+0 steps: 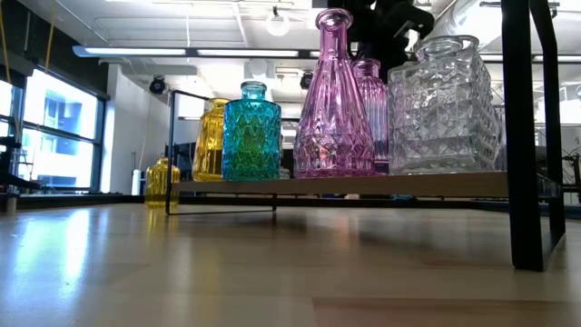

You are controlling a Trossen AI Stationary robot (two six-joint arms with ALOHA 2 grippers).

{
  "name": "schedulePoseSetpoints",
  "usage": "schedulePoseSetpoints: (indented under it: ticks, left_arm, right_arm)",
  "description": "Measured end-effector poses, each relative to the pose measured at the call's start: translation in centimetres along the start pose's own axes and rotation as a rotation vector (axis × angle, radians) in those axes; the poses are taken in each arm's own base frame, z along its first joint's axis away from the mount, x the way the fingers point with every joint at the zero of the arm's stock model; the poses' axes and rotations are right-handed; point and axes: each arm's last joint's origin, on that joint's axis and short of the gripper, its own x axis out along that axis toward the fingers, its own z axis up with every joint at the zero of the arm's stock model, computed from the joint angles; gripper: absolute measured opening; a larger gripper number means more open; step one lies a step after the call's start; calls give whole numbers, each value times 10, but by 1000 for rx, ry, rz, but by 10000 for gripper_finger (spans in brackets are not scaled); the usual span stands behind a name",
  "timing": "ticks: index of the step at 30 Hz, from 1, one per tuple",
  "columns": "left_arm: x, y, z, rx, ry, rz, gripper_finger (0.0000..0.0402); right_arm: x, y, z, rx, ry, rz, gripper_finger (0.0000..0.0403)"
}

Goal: Sort vases onto shelf
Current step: Put the top blue crystal vase on the shelf

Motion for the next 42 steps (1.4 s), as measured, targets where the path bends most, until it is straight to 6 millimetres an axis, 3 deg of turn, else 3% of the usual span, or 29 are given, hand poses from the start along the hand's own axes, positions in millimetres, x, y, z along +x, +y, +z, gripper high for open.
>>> schedulePoseSetpoints:
  ticks: [12, 36, 42]
  left_arm:
    - [6, -14, -1, 15, 11, 6, 0]
    - [9, -20, -1, 22, 13, 11, 0]
    - [9, -20, -1, 22, 11, 14, 0]
  right_arm:
    - [33, 7, 15, -92, 34, 51, 1]
    - [44, 11, 28, -111, -54, 101, 1]
    - [45, 10, 29, -121, -65, 92, 34]
